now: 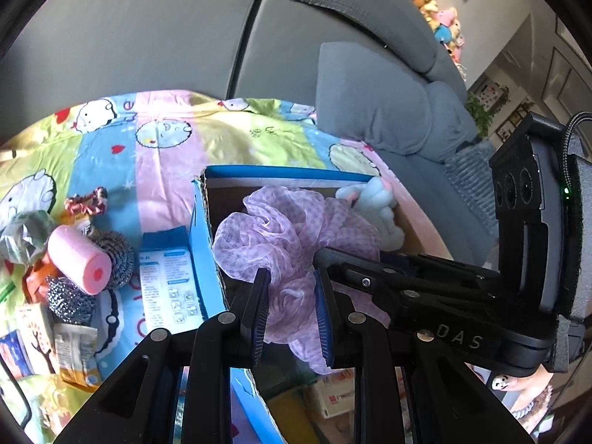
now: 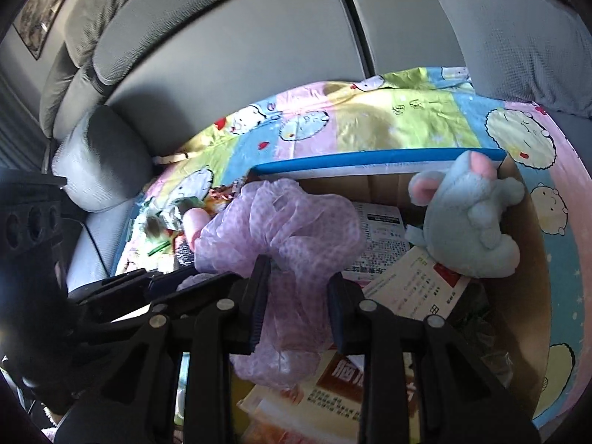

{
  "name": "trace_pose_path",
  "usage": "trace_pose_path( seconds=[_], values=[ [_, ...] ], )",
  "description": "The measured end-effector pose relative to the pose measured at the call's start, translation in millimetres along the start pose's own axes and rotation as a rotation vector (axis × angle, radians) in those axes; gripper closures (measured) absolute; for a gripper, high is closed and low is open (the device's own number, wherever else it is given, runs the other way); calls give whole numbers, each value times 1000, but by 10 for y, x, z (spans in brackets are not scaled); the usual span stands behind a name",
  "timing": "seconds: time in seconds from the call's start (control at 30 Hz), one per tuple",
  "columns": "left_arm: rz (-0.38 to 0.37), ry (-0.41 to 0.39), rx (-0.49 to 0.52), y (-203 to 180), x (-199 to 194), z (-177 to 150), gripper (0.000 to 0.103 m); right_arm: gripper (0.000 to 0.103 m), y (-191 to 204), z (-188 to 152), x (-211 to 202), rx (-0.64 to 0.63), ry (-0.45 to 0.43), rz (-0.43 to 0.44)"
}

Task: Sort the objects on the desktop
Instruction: 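Lower the puff into the cardboard box and open both tools, then withdraw both tools from the box back over the blanket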

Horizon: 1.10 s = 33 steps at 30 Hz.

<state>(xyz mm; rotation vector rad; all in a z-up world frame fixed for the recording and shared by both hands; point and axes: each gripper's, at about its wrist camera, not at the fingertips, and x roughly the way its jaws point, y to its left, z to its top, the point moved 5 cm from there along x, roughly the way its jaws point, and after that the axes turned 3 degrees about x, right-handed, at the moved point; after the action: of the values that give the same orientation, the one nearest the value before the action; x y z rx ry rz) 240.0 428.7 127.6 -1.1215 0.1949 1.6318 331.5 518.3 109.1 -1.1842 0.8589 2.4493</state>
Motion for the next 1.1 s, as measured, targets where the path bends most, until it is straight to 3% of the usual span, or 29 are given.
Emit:
trace_pose_path(
  seconds=[0.23, 0.67, 0.73, 0.77, 0.8, 0.87, 1.03, 1.1],
  values=[
    [43, 4, -10, 40, 118, 58, 80, 74, -123, -18, 143, 15, 25, -42],
    [14, 9, -77, 136, 142, 78, 80, 69, -126, 4, 112, 27, 4, -50],
    [16, -25, -75, 136, 38, 96, 72, 58, -109, 13, 43, 8, -23, -79],
    [20, -42, -73, 135, -14, 105, 59, 50, -100, 17, -2, -2, -41, -91],
    [21, -63, -76, 136, -80, 114, 46, 46, -89, 21, -55, -12, -59, -103],
    [2, -102, -103, 157, -230, 129, 37, 45, -71, 31, -150, -19, -82, -114],
    [-55, -151, -141, 177, -616, 112, 33, 44, 15, 19, -447, -8, -124, -90],
    [-47, -181, -139, 177, -783, 88, 25, 44, 80, -8, -584, -2, -149, -70]
  ],
)
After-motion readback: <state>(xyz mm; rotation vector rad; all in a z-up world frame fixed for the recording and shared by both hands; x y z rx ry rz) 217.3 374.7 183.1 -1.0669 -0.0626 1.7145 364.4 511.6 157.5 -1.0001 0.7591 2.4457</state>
